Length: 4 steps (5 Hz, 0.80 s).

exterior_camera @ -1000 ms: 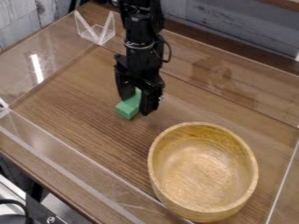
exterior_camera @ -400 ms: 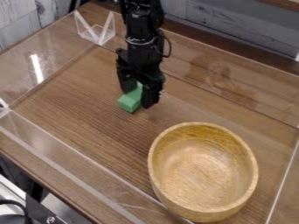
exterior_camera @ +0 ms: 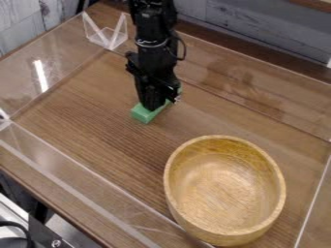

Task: Put the green block in the brown bowl

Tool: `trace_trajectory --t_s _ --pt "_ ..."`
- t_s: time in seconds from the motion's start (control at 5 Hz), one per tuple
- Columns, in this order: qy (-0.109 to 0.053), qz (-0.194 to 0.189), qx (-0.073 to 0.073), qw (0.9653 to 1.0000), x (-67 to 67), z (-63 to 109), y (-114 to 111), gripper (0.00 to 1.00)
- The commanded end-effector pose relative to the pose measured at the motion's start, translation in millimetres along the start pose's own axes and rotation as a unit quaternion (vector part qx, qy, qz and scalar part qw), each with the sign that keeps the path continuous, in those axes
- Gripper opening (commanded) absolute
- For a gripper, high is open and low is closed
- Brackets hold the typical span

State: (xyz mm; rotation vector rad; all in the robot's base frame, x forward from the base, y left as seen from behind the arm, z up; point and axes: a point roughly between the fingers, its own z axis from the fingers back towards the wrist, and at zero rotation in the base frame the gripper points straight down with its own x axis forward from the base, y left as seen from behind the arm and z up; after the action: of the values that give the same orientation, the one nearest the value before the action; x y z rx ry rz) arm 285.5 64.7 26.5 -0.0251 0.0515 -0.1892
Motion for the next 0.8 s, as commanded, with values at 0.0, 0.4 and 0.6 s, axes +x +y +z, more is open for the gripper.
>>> trace_trajectory --t_s 0.0,0.4,0.6 --pt "0.017 0.003 -0.006 0.9998 -6.7 1.7 -3 0.00" --pt "0.034 0.017 -0.015 0.9992 -12.3 14.3 -10 0.00" --pt "0.037 0.019 -0.018 0.9990 -12.2 17.7 -11 0.00"
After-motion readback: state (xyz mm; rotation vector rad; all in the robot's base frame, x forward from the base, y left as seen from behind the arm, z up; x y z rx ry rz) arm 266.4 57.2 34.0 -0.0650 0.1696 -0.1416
